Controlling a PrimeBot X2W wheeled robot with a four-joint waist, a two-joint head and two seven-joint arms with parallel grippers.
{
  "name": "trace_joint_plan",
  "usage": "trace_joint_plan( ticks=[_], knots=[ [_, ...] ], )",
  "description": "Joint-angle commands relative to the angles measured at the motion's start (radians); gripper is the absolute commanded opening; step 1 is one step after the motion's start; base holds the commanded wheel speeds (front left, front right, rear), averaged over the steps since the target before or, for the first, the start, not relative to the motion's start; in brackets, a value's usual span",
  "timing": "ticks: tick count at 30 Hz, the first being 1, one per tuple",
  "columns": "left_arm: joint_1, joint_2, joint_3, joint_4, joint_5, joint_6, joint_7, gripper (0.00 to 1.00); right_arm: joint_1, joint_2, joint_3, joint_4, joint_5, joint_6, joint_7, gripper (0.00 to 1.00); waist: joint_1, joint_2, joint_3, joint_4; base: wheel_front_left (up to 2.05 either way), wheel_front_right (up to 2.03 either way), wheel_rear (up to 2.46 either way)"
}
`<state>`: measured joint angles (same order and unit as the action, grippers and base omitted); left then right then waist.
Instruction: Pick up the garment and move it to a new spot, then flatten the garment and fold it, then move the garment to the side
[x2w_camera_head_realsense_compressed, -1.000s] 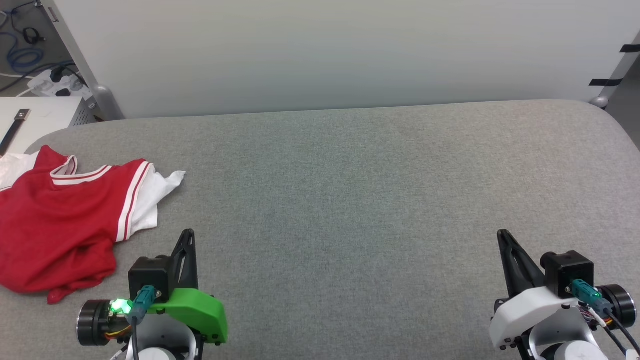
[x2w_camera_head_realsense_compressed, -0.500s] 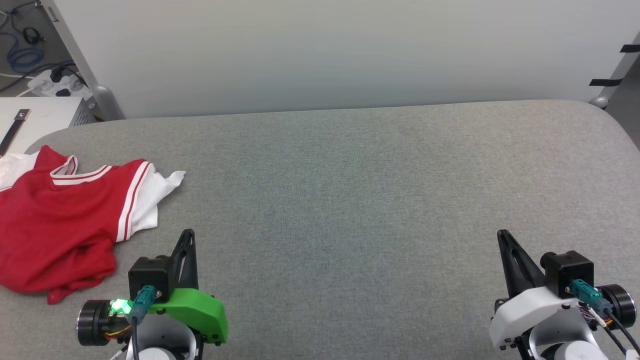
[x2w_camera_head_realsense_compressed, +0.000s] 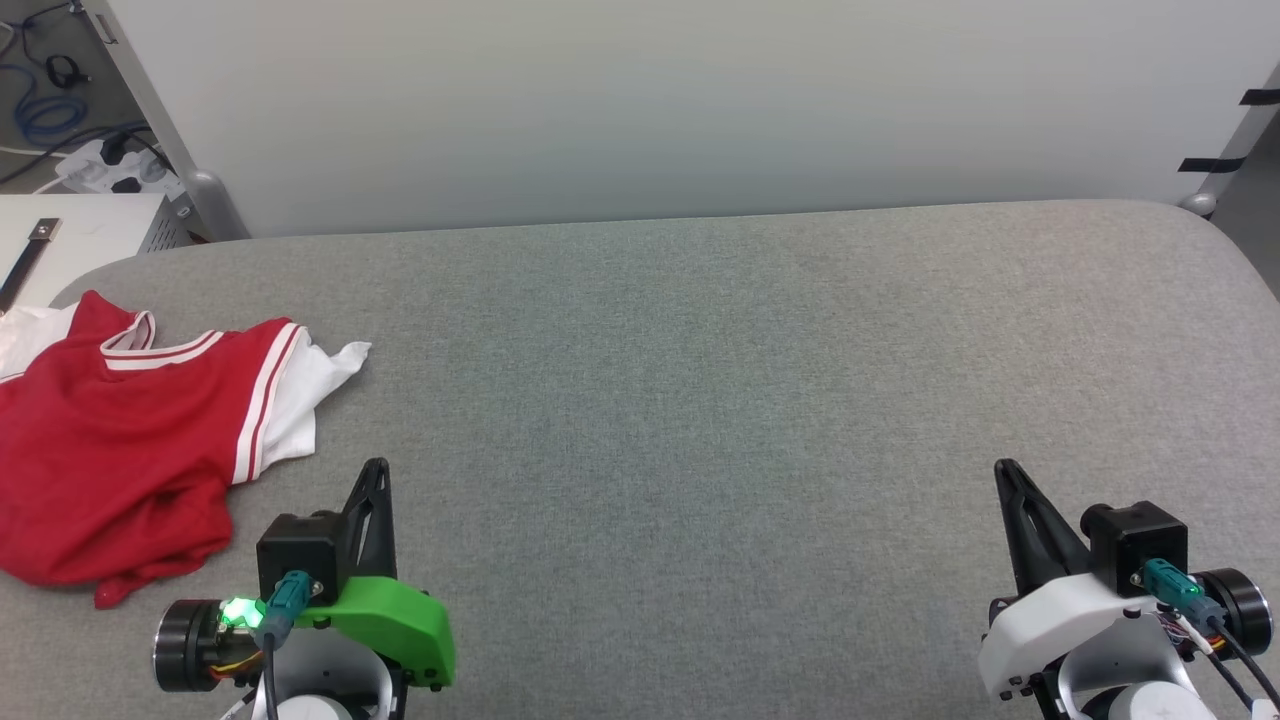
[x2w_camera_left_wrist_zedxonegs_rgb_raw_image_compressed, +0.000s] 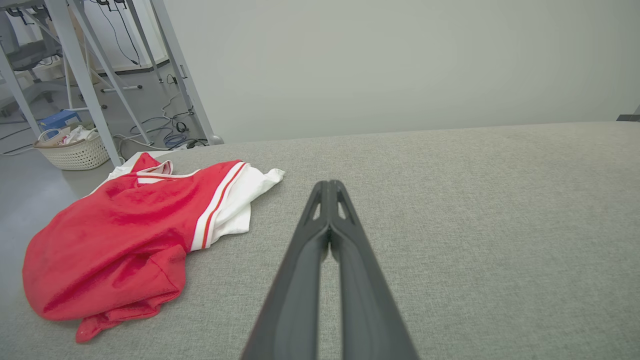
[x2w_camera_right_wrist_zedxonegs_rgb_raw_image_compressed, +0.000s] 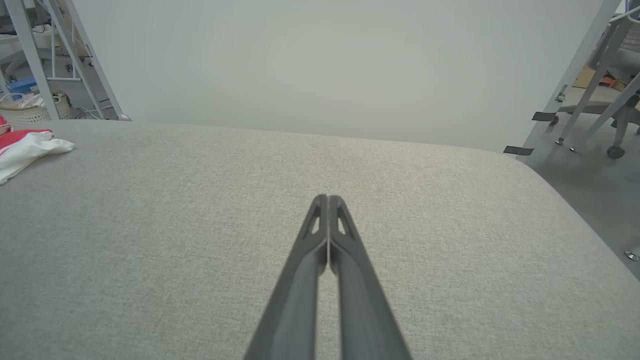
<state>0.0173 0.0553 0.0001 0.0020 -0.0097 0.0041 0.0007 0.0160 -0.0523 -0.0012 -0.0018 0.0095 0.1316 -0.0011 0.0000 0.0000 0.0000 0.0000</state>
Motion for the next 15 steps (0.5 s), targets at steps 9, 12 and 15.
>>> trace_joint_plan(
  ticks=[9, 12, 15],
  knots=[
    [-0.017, -0.005, 0.000, -0.002, 0.010, -0.004, -0.001, 0.00, -0.016, 0.002, 0.001, 0.002, -0.009, -0.001, 0.001, 0.00, 0.0000, 0.0000, 0.000, 0.000, 0.00, 0.00, 0.00],
    [-0.017, -0.005, 0.000, -0.002, 0.010, -0.004, -0.001, 0.00, -0.016, 0.002, 0.001, 0.002, -0.009, -0.001, 0.001, 0.00, 0.0000, 0.0000, 0.000, 0.000, 0.00, 0.00, 0.00],
    [-0.017, -0.005, 0.000, -0.002, 0.010, -0.004, -0.001, 0.00, -0.016, 0.002, 0.001, 0.002, -0.009, -0.001, 0.001, 0.00, 0.0000, 0.0000, 0.000, 0.000, 0.00, 0.00, 0.00]
  ],
)
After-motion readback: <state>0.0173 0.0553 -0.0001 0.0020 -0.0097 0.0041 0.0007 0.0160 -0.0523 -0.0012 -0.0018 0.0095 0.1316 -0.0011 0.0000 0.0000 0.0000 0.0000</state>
